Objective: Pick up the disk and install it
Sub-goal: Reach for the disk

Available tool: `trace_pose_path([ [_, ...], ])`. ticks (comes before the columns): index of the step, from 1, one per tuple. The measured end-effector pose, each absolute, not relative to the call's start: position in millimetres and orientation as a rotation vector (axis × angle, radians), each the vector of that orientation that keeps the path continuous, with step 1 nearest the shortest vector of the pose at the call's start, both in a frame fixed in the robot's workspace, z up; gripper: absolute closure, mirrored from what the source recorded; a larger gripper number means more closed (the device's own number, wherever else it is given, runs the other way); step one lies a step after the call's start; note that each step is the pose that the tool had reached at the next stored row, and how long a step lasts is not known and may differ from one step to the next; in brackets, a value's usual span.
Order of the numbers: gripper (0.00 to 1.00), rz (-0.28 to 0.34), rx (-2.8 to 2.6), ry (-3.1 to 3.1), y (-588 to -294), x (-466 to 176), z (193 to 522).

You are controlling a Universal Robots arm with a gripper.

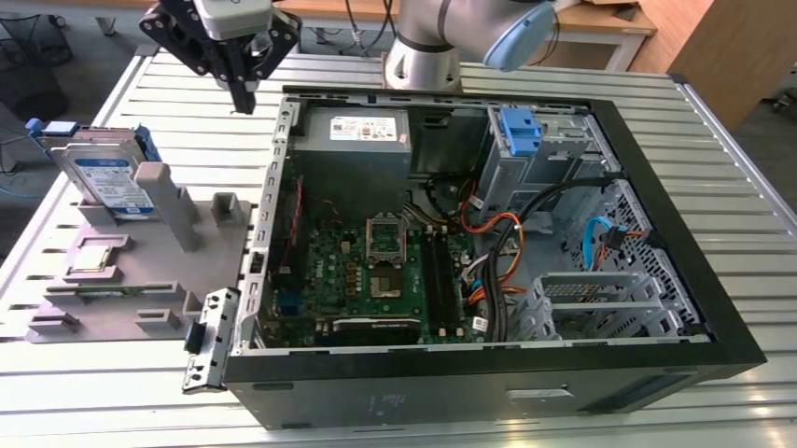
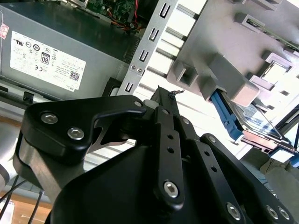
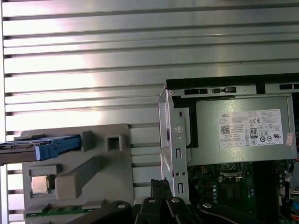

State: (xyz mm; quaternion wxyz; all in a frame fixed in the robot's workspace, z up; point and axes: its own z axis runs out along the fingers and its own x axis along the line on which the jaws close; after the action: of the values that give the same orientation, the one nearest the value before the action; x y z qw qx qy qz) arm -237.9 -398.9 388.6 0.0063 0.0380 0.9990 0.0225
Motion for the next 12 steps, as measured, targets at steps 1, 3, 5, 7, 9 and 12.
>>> trace_pose_path([
  [1,0.89,0.07,0.119,3.126,-398.9,-238.6,388.6],
  [3,0.89,0.07,0.119,3.126,-398.9,-240.3,388.5],
  [5,0.89,0.071,0.119,3.126,-398.9,-241.9,388.5],
  [7,0.89,0.07,0.119,3.126,-399.0,-244.0,388.5],
  [9,0.89,0.07,0.119,3.126,-398.9,-246.5,388.5],
  [12,0.89,0.071,0.119,3.126,-399.0,-250.5,388.4],
])
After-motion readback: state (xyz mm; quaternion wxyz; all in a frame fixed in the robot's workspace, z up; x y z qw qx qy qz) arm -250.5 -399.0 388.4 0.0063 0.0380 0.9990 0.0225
